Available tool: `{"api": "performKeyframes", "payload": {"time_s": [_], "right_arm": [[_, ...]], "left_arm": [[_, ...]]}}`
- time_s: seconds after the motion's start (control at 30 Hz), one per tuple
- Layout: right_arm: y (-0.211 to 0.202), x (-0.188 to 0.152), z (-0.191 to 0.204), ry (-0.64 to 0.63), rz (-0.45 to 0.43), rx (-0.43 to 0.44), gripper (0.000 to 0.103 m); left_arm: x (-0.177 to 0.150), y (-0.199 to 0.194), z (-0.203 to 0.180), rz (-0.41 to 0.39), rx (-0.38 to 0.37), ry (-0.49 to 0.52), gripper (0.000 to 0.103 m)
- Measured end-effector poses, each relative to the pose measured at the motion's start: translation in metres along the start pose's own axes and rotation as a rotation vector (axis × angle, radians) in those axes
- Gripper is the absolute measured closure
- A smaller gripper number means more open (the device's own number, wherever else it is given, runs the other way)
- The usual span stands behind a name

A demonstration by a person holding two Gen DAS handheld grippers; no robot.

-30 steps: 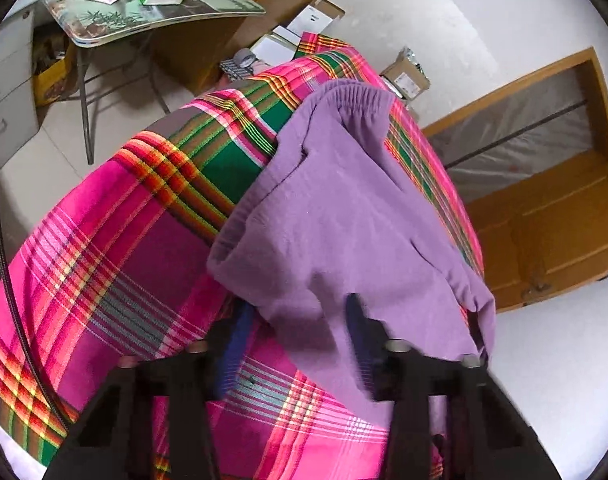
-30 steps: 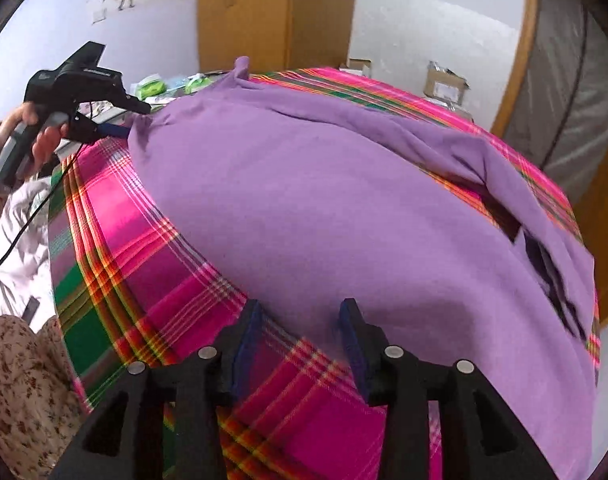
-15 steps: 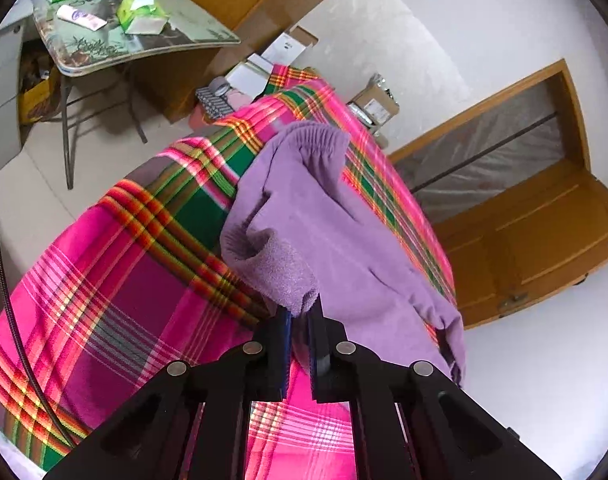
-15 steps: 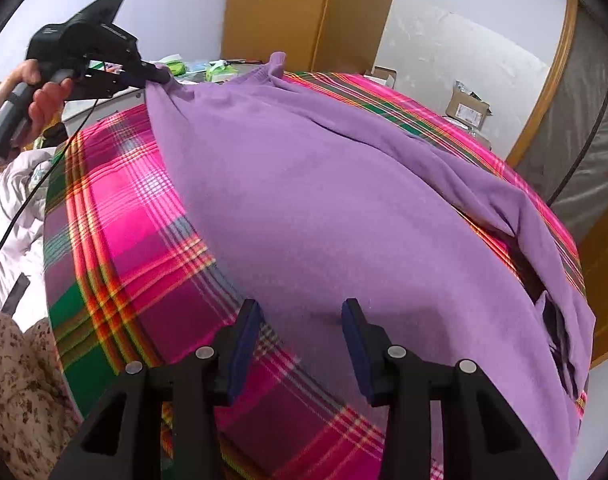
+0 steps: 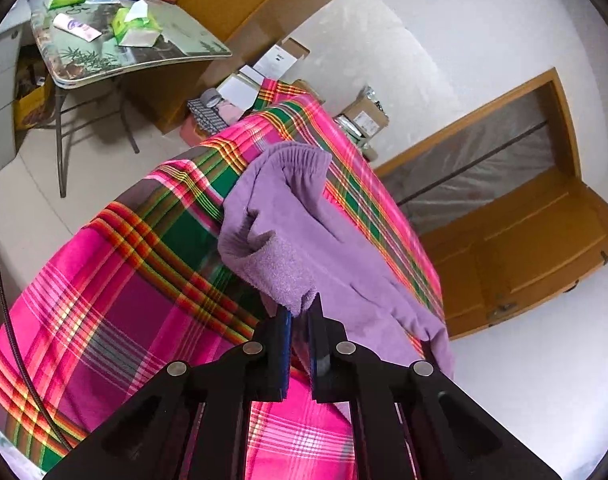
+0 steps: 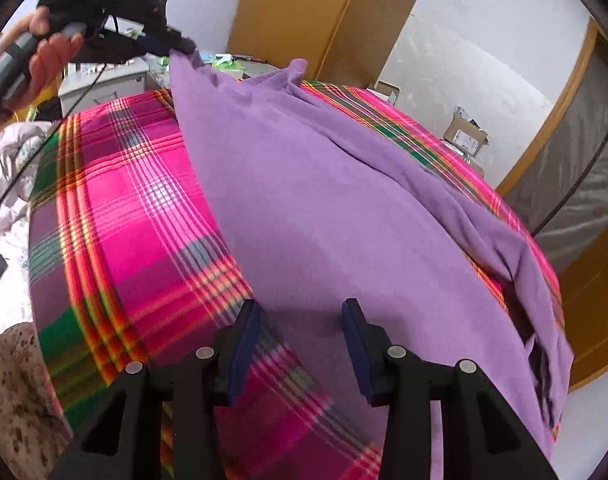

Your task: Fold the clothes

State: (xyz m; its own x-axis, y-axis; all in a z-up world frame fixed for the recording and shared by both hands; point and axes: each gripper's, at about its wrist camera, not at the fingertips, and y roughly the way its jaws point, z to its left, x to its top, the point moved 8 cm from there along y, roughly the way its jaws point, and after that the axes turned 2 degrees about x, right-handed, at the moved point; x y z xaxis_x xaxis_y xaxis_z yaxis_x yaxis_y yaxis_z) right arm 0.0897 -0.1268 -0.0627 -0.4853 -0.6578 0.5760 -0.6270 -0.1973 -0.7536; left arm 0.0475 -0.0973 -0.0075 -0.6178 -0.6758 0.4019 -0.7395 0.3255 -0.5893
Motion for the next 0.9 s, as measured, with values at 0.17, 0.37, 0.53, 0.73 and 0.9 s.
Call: {"api": "performKeyframes", "payload": {"time_s": [0.17, 0.37, 0.53, 0.73, 0.9], "right_arm": [[0.002, -0.006, -0.012, 0.004, 0.041, -0.057, 0.065], [-0.006, -0.035, -0.043, 0.089, 0.086, -0.124, 0.077], [-0.016, -0.043, -0.048, 0.094, 0.084, -0.156, 0.100], [-0.036, -0.040, -0.036, 0.071, 0.044, -0.132, 0.100], [-0.050, -0.041, -0.020, 0.058, 0.031, -0.099, 0.101]], "left_arm": [[0.000, 0.000, 0.007, 0.002, 0.004, -0.013, 0.096], [-0.006, 0.003, 0.016, 0.016, 0.008, -0.025, 0.096], [-0.013, 0.003, 0.022, 0.025, 0.022, -0.021, 0.096], [-0.021, -0.002, 0.032, 0.031, 0.046, -0.003, 0.096], [-0.032, -0.010, 0.041, 0.037, 0.081, 0.032, 0.096]]}}
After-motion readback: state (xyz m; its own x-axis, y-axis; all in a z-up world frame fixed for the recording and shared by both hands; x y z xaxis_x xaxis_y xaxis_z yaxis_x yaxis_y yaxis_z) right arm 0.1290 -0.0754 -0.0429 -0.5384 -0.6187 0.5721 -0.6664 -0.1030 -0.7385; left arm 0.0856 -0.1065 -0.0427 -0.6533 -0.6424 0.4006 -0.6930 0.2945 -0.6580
